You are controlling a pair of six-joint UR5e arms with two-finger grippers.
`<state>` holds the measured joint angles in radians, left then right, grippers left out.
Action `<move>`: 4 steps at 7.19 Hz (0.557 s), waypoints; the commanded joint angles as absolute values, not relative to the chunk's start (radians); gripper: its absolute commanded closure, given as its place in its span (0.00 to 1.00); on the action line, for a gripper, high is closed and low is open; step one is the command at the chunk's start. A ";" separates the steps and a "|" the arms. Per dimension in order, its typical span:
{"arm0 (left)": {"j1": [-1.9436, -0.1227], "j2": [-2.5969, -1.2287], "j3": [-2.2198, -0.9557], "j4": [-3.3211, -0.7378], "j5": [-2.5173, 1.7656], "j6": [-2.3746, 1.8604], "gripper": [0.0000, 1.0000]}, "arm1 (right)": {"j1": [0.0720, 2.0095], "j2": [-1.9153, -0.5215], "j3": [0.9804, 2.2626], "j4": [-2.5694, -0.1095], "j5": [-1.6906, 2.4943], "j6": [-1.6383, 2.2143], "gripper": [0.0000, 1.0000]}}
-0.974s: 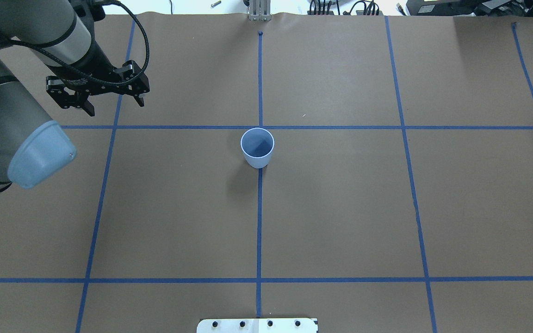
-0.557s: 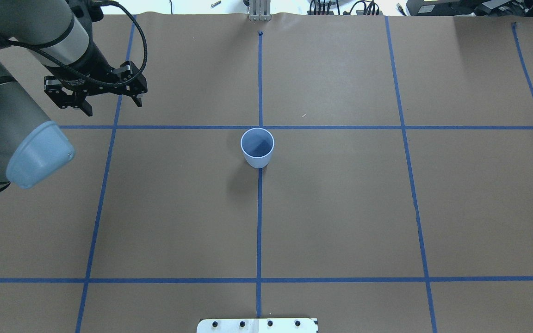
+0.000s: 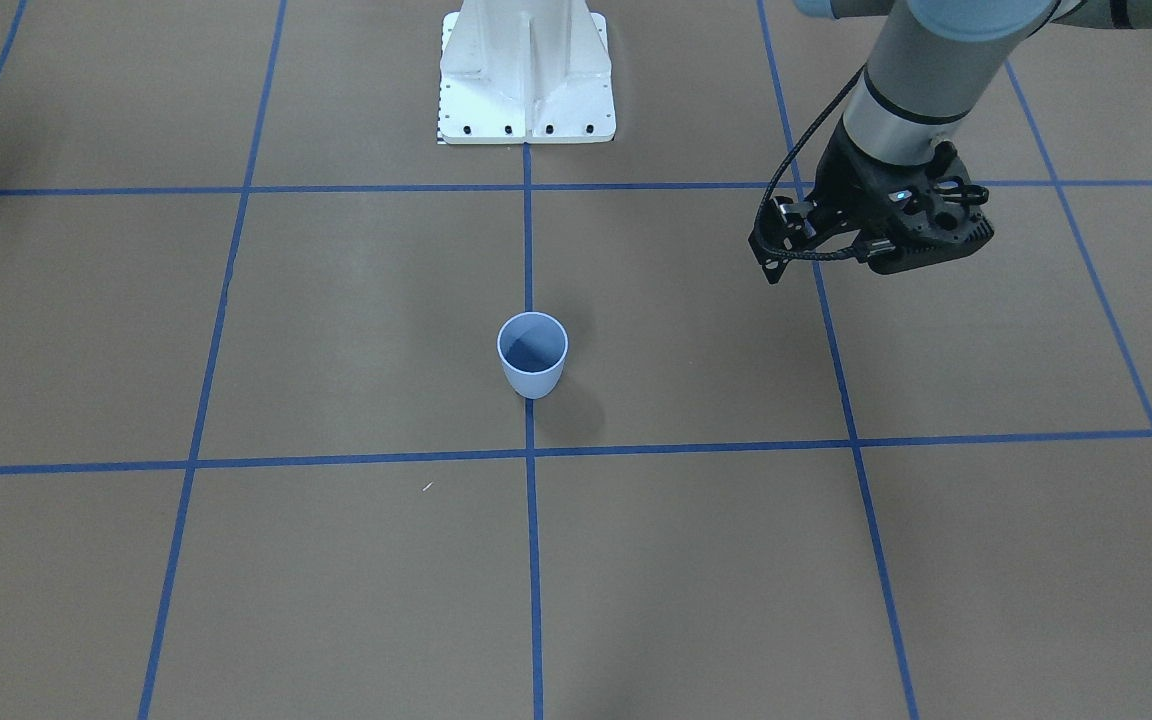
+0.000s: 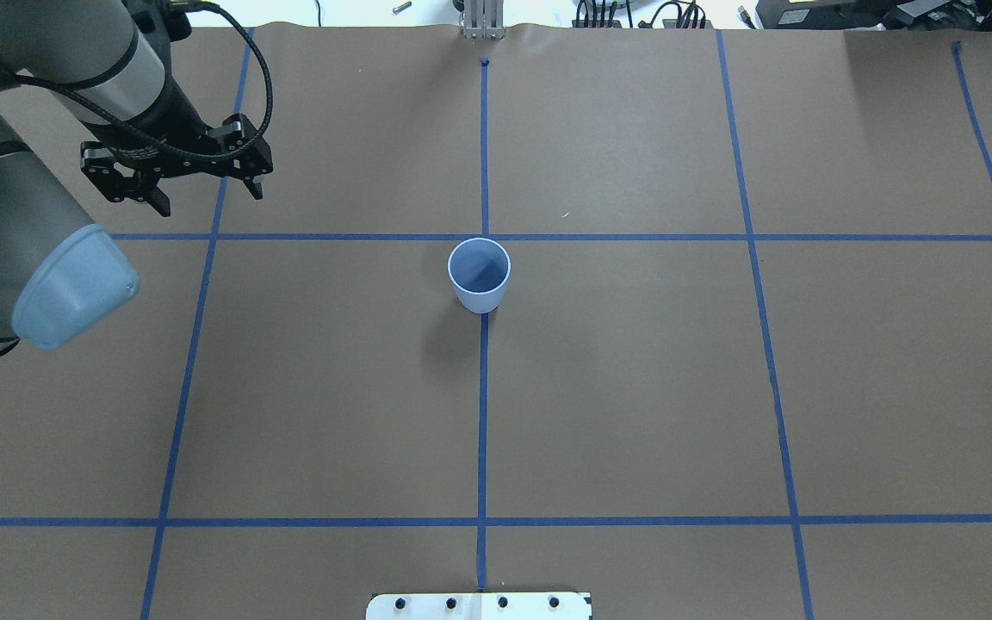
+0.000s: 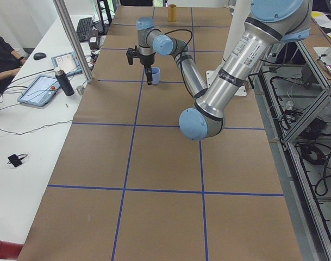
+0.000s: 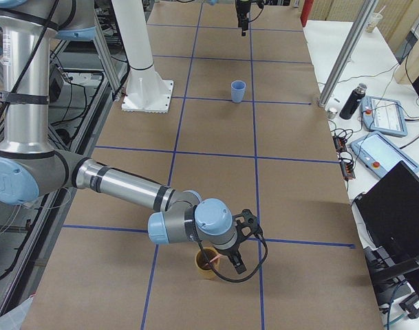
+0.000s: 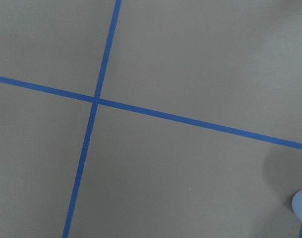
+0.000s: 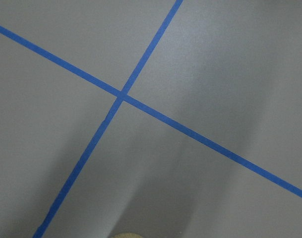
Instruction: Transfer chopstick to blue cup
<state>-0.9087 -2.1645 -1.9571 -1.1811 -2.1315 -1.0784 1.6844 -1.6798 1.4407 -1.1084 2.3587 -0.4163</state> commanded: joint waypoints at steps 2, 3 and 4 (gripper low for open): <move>-0.908 -2.143 -1.962 -1.180 -2.131 -1.078 0.01 | 1.684 -1.700 1.439 -1.080 2.391 -0.423 0.12; -0.908 -2.141 -1.963 -1.180 -2.132 -1.078 0.01 | 1.684 -1.706 1.437 -1.069 2.391 -0.423 0.17; -0.908 -2.140 -1.962 -1.180 -2.132 -1.078 0.01 | 1.684 -1.706 1.437 -1.065 2.391 -0.423 0.21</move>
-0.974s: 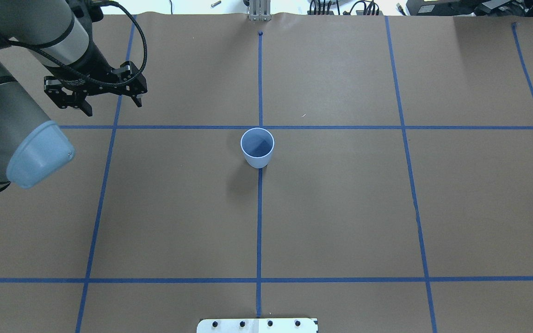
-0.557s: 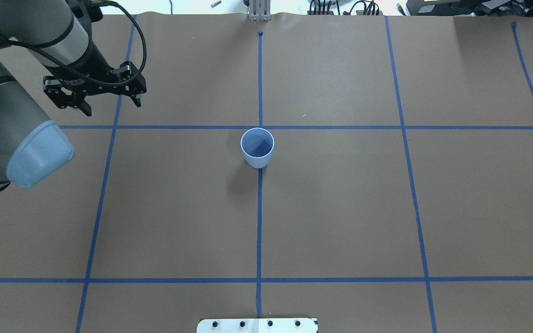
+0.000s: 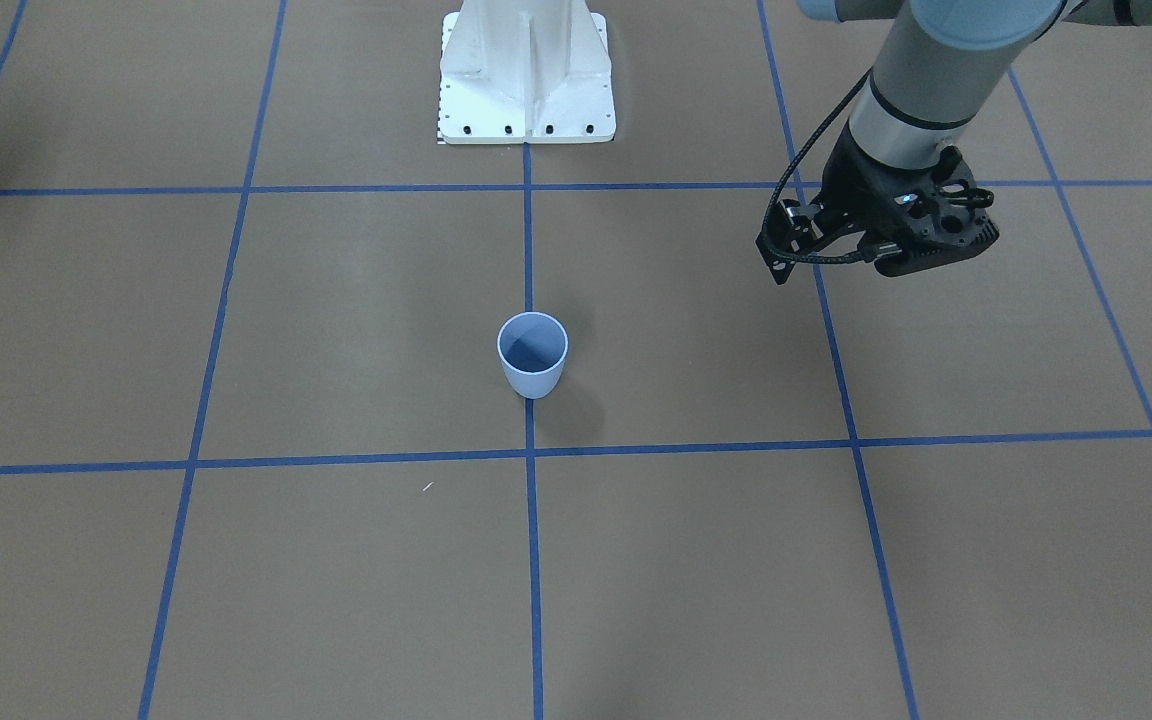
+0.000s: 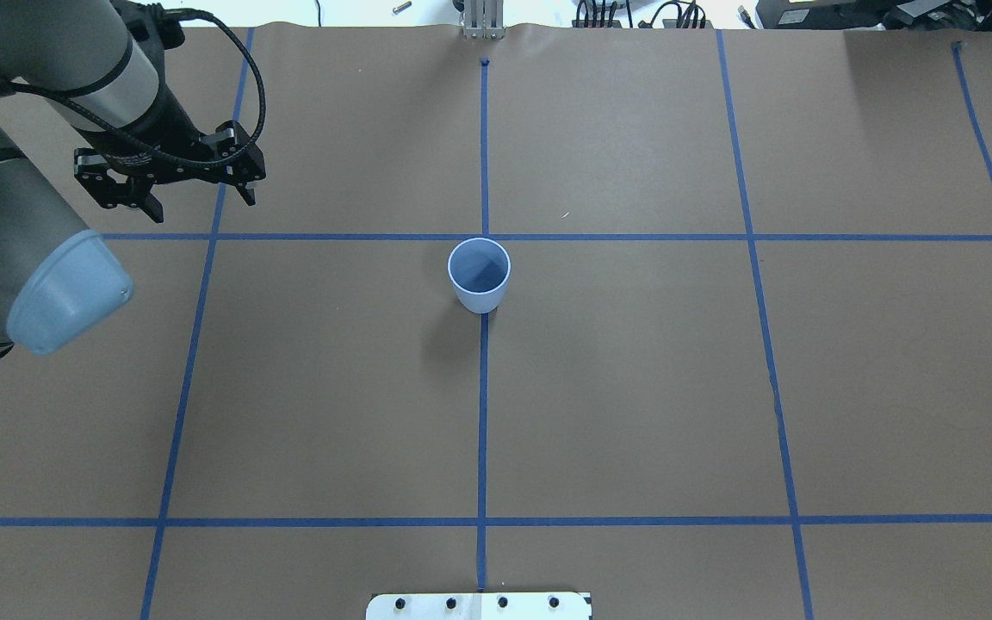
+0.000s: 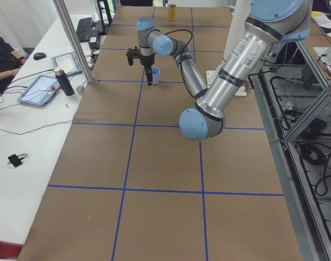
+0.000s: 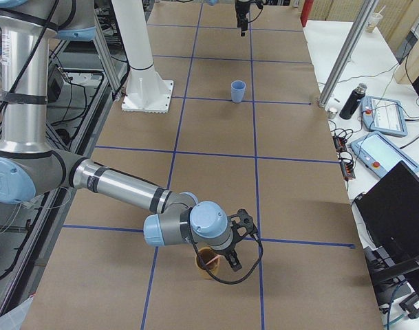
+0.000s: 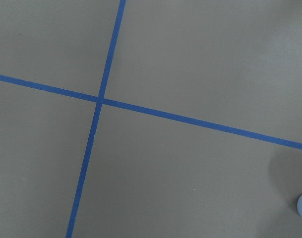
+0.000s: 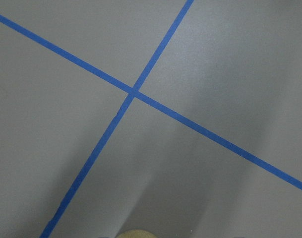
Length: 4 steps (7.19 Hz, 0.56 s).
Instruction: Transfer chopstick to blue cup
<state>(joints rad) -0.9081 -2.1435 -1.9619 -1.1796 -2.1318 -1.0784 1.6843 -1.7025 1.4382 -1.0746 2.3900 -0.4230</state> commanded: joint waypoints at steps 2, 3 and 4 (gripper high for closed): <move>-0.908 -2.132 -1.965 -1.180 -2.131 -1.078 0.01 | 1.684 -1.704 1.437 -1.058 2.390 -0.426 0.38; -0.908 -2.128 -1.964 -1.180 -2.131 -1.078 0.01 | 1.677 -1.703 1.436 -1.058 2.387 -0.428 0.41; -0.908 -2.129 -1.968 -1.180 -2.131 -1.078 0.01 | 1.675 -1.703 1.436 -1.057 2.387 -0.428 0.41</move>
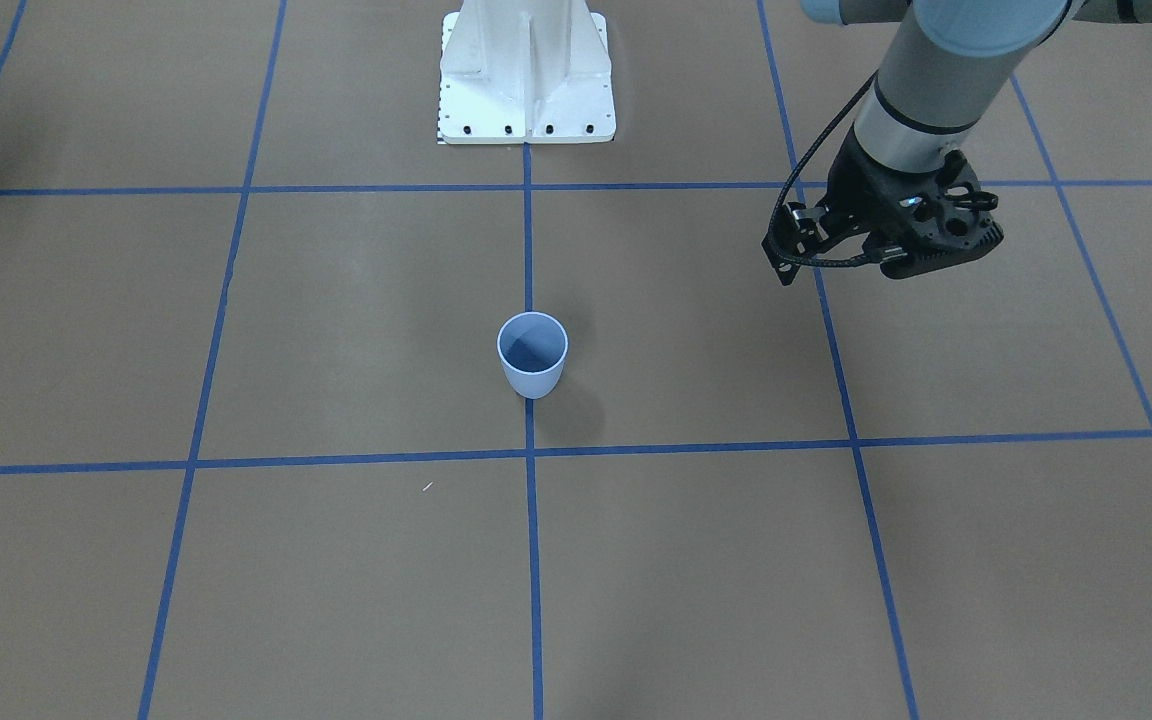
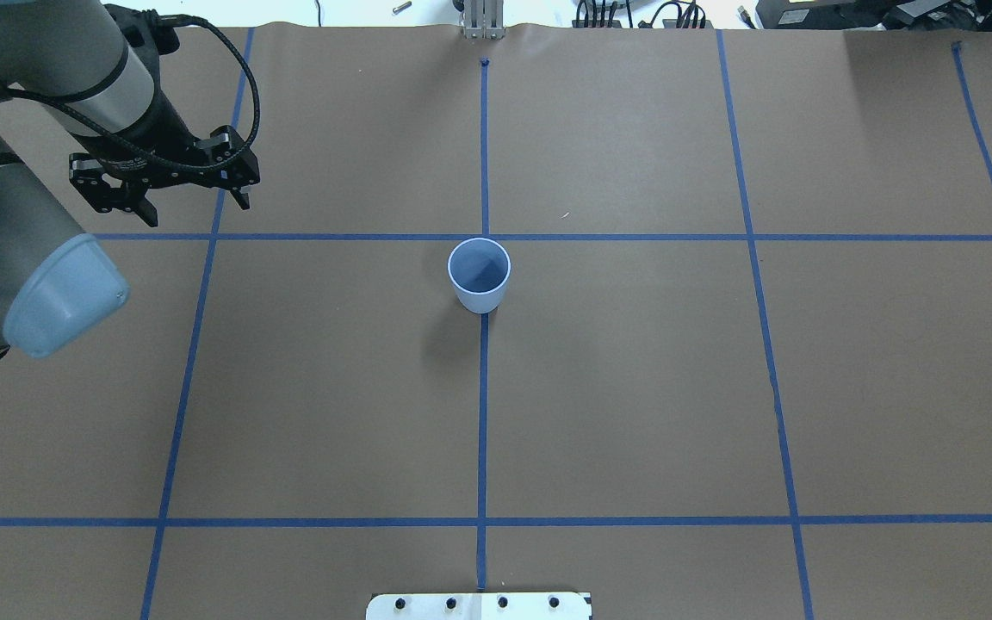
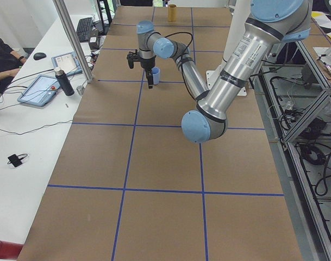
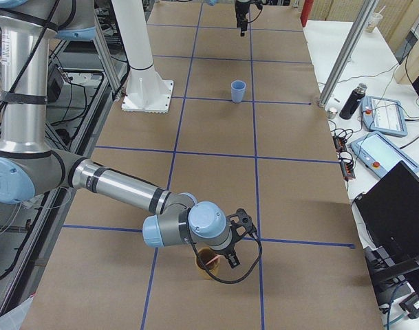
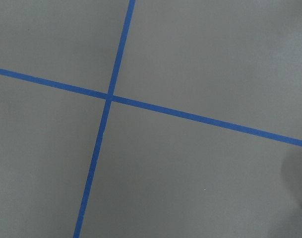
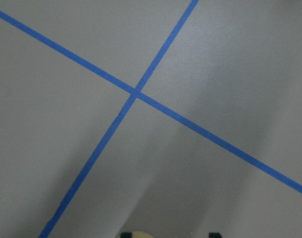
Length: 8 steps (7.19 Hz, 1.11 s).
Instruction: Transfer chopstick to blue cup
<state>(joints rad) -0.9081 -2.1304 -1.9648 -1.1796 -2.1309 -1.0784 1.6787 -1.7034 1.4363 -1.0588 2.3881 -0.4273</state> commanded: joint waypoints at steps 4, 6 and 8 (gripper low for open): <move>-0.910 -2.128 -1.967 -1.180 -2.131 -1.078 0.01 | 1.680 -1.733 1.450 -1.020 2.413 -0.446 0.44; -0.908 -2.128 -1.968 -1.180 -2.132 -1.078 0.01 | 1.687 -1.746 1.457 -1.006 2.425 -0.446 0.61; -0.907 -2.132 -1.970 -1.163 -2.132 -1.078 0.01 | 1.693 -1.738 1.456 -1.008 2.425 -0.446 0.63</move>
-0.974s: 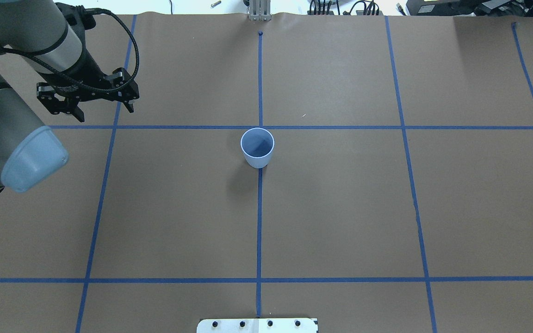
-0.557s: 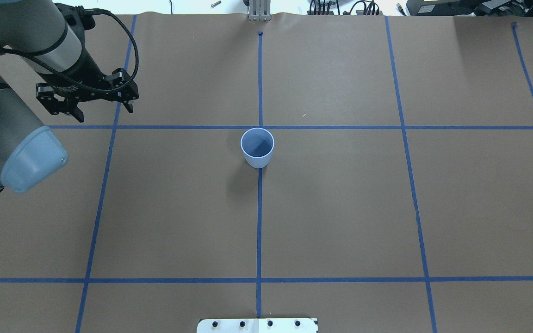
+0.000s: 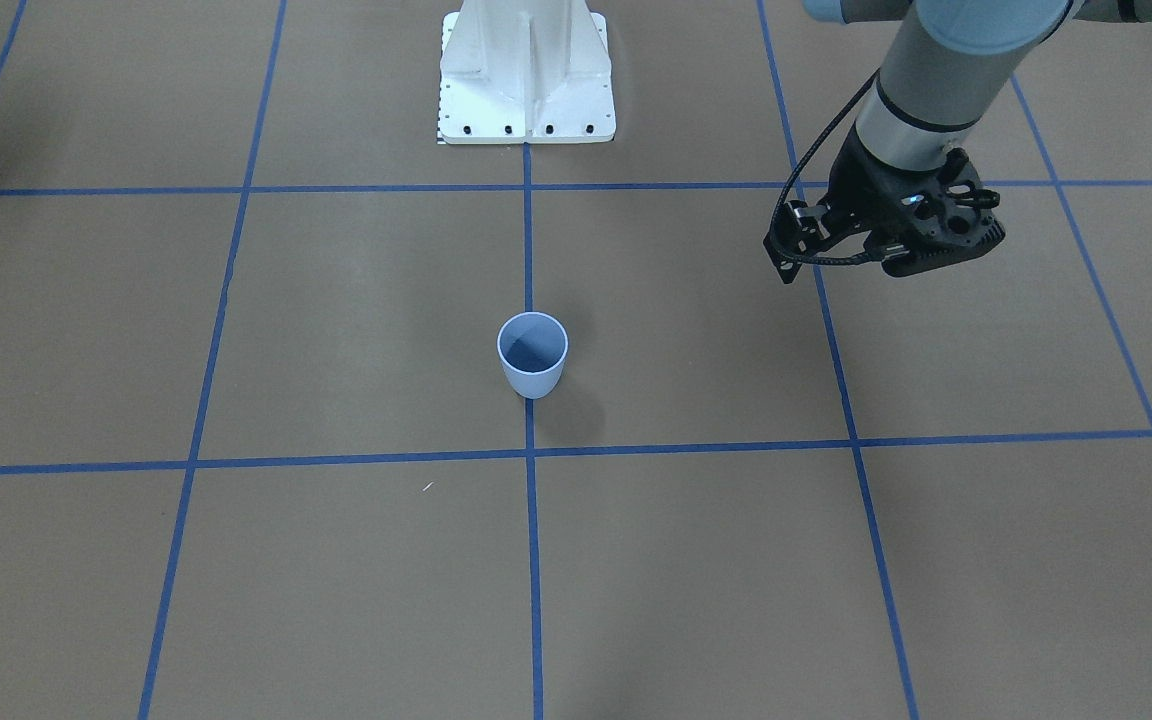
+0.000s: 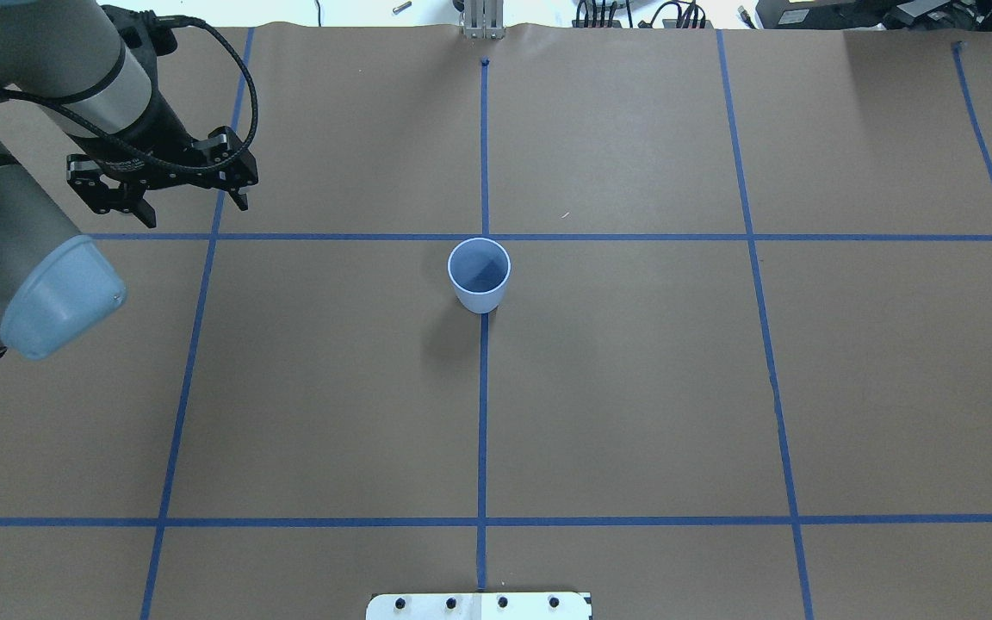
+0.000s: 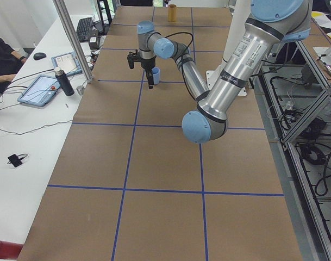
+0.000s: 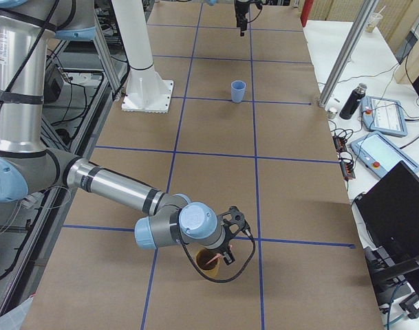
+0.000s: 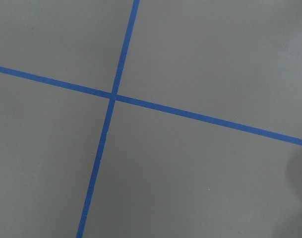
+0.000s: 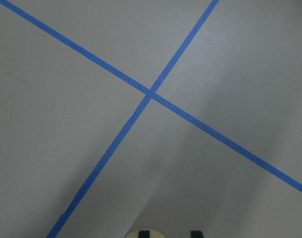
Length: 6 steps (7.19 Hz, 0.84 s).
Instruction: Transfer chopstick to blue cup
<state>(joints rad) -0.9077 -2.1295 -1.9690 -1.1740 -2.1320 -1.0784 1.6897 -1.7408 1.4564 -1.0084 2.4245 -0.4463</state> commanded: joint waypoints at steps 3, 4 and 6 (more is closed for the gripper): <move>-0.905 -2.134 -1.967 -1.160 -2.132 -1.078 0.01 | 1.721 -1.733 1.463 -1.008 2.424 -0.446 1.00; -0.905 -2.134 -1.965 -1.160 -2.132 -1.081 0.01 | 1.747 -1.735 1.476 -1.008 2.425 -0.446 1.00; -0.904 -2.132 -1.964 -1.160 -2.131 -1.078 0.01 | 1.796 -1.741 1.505 -1.019 2.459 -0.434 1.00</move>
<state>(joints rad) -0.9045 -2.1335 -1.9649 -1.1597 -2.1312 -1.0791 1.7649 -1.7369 1.4869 -1.0123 2.4356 -0.4422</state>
